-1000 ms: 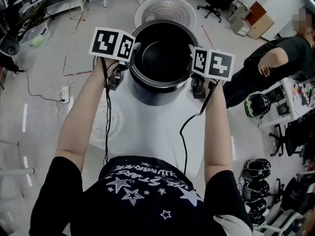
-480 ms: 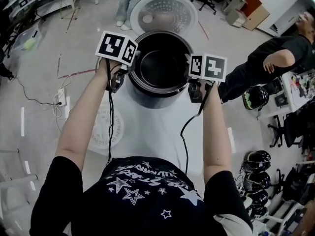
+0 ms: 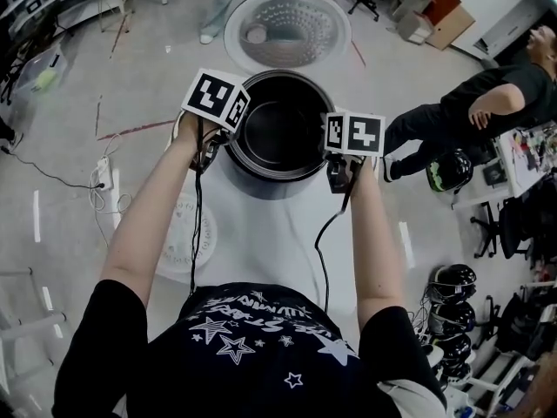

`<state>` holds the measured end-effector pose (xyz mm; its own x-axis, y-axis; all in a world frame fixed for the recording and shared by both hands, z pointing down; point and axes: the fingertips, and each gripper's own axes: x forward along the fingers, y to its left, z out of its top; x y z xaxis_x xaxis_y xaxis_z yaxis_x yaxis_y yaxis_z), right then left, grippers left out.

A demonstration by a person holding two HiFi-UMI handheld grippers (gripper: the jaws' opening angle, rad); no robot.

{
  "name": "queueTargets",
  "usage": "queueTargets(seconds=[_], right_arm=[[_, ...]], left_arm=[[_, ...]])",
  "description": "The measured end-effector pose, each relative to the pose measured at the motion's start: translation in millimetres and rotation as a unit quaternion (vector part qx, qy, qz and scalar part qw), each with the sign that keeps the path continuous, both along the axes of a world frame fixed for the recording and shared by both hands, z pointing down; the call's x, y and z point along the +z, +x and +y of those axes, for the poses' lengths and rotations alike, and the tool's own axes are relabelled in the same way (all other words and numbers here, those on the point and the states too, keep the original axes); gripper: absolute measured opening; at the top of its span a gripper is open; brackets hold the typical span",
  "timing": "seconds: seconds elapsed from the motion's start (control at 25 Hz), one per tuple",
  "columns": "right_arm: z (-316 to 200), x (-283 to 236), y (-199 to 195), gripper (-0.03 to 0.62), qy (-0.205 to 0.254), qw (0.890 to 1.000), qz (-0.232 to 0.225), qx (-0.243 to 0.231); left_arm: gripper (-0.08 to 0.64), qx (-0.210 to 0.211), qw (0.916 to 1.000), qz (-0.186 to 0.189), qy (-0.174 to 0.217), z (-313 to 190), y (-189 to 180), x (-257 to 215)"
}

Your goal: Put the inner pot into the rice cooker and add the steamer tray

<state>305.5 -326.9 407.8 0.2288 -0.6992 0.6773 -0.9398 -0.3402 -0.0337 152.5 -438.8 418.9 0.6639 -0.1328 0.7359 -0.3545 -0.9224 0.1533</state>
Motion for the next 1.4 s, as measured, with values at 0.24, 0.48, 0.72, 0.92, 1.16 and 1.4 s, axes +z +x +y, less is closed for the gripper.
queueTargets(seconds=[0.24, 0.48, 0.72, 0.92, 1.16, 1.4], right_arm=[[-8, 15, 1, 0.087, -0.022, 0.999, 0.023, -0.003], [-11, 31, 7, 0.091, -0.050, 0.998, 0.036, -0.002], [-10, 37, 8, 0.098, -0.055, 0.997, 0.044, -0.006], [-12, 39, 3, 0.185, -0.051, 0.996, 0.062, -0.028], [-12, 24, -2, 0.256, -0.010, 0.998, 0.058, -0.037], [-3, -14, -9, 0.261, 0.067, 0.993, 0.078, -0.054]], left_arm=[[0.126, 0.030, 0.9960, -0.061, 0.059, -6, -1, 20], [0.141, 0.032, 0.9912, -0.084, 0.097, -10, 4, 28], [0.147, 0.023, 0.9841, -0.085, 0.155, -14, 9, 29], [0.132, 0.028, 0.9728, -0.067, 0.220, -20, 12, 27], [0.273, 0.002, 0.9765, -0.017, 0.215, -19, 10, 9], [0.275, -0.036, 0.9595, 0.102, 0.260, 3, -2, -51]])
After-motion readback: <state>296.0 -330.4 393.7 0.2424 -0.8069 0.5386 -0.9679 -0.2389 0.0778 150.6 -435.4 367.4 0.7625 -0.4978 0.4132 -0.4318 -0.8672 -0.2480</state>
